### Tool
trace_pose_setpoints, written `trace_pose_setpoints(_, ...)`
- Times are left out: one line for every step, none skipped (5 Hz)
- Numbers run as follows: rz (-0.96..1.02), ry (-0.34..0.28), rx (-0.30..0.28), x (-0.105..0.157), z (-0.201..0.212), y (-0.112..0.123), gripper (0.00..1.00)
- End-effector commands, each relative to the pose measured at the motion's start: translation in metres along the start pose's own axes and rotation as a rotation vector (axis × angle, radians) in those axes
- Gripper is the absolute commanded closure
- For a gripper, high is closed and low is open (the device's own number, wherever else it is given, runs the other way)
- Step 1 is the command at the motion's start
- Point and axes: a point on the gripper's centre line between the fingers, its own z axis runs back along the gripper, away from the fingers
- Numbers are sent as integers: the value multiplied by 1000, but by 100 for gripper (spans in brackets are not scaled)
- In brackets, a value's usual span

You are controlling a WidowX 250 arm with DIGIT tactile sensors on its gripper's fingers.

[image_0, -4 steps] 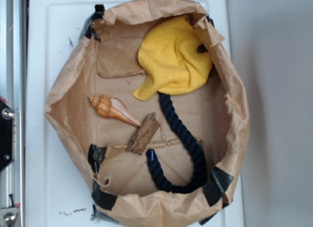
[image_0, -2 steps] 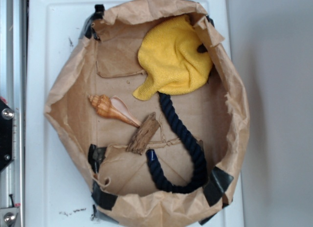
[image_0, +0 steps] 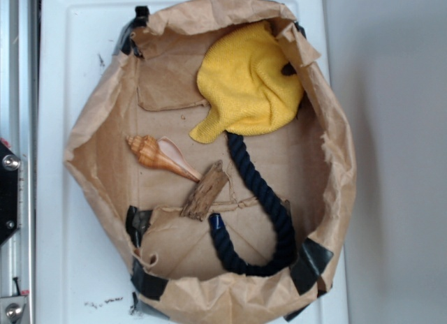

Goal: Grab the yellow cloth.

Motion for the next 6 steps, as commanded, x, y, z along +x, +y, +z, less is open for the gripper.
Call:
trace_pose_setpoints(71,5,83,18,-12,-7,0)
trace_pose_setpoints(67,28,96,20,-16,-8,0)
trace_pose_setpoints(41,53,59,21,-13,-4,0)
trace_pose_setpoints(13,70,57,63,-38,-21,0)
trace_pose_setpoints(-2,51,22,101,-85,-48,0)
trace_pose_setpoints(8,-5,67,142,-125,-76,0)
